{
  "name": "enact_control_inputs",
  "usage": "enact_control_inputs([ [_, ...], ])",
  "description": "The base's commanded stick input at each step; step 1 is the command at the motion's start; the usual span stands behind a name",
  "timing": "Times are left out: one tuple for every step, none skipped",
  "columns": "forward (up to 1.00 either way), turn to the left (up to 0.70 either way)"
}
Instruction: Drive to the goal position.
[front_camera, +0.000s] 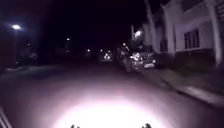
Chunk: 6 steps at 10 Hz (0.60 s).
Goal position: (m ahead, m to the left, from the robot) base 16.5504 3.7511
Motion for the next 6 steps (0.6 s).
enact_control_inputs([
  [0.7, 0.0],
  [0.7, 0.0],
  [0.7, 0.0],
  [0.7, 0.0],
  [0.7, 0.0],
  [0.7, 0.0],
])
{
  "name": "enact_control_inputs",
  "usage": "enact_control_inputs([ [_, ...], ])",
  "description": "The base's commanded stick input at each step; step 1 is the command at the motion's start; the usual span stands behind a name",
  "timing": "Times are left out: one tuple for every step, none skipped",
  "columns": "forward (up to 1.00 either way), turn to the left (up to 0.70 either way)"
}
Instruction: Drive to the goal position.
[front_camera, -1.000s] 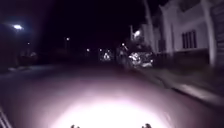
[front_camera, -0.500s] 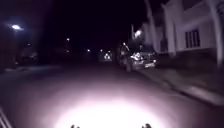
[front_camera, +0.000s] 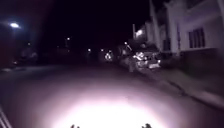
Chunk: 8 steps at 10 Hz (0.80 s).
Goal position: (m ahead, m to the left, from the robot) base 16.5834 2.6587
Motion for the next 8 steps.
enact_control_inputs([
  [0.7, 0.0],
  [0.7, 0.0],
  [0.7, 0.0],
  [0.7, 0.0],
  [0.7, 0.09],
  [0.7, 0.3],
  [0.7, 0.22],
  [0.7, 0.18],
])
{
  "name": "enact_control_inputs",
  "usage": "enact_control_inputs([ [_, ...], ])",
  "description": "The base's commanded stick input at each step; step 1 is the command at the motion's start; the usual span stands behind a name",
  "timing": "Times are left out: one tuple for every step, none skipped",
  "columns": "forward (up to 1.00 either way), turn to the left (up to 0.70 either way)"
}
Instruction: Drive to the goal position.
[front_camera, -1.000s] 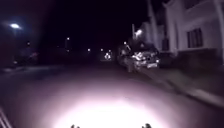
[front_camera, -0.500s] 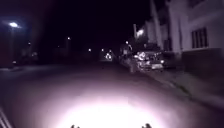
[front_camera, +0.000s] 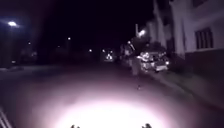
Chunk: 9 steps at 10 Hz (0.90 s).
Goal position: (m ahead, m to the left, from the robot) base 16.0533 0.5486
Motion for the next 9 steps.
enact_control_inputs([
  [0.7, 0.14],
  [0.7, 0.1],
  [0.7, 0.06],
  [0.7, 0.02],
  [0.7, 0.0],
  [0.7, 0.0],
  [0.7, 0.0],
  [0.7, 0.0],
  [0.7, 0.0],
])
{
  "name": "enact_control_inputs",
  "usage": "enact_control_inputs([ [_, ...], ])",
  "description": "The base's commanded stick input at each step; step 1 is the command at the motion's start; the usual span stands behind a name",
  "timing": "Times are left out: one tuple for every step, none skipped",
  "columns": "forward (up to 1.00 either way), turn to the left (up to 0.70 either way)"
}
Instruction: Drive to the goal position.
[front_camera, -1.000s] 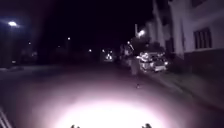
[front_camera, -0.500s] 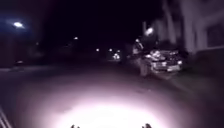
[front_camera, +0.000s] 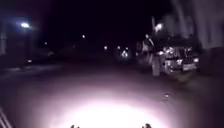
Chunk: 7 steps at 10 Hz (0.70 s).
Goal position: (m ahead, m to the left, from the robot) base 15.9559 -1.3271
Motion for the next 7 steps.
enact_control_inputs([
  [0.7, 0.0],
  [0.7, 0.0],
  [0.7, 0.0],
  [0.7, 0.0],
  [0.7, 0.0],
  [0.7, 0.0],
  [0.7, 0.0],
])
